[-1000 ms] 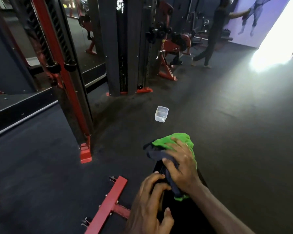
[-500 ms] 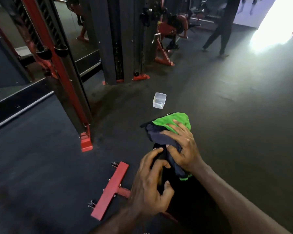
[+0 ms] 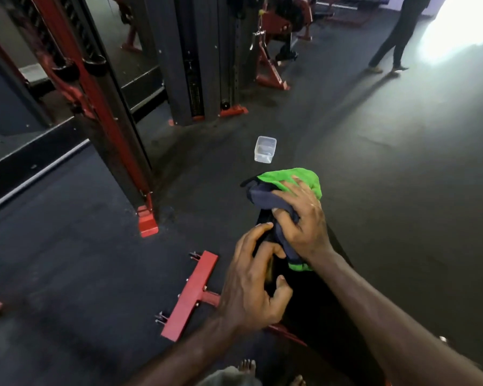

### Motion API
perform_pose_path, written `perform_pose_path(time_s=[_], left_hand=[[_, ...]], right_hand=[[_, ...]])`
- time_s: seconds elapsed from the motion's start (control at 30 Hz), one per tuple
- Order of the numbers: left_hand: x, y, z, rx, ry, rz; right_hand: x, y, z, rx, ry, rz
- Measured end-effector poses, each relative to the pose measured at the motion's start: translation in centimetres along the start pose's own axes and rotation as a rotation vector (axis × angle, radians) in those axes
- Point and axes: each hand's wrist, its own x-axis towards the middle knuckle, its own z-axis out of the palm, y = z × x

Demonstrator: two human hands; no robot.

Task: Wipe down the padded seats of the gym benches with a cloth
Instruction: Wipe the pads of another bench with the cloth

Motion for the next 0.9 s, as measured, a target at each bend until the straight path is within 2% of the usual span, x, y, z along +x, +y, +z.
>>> perform_pose_path(time_s=[0.13,0.3,0.5,0.67,0.9], left_hand=[[0.1,-0.1,0.0,-0.007,0.012,-0.001],[0.0,-0.1,0.0,-0.005,0.004,-0.001],[0.1,-0.2,0.2,-0.017,0.014,-0.002],[0.1,0.0,0.1,-0.012,0.002,-0.012],[0.1,0.1,0.4,-0.034,0.037,-0.025]], right_hand=[[-1.4,1.5,-1.4,-0.046,-0.108,-0.131],[0.7,0.4,0.2,0.0,0.009,0.016],[-1.4,1.7,-1.3,-0.033,-0.097,-0.12],[0.5,1.1,-0.1,-0.005,0.035,0.004],[-1.6,2.0,0.2,0.023,-0.011,0.055]])
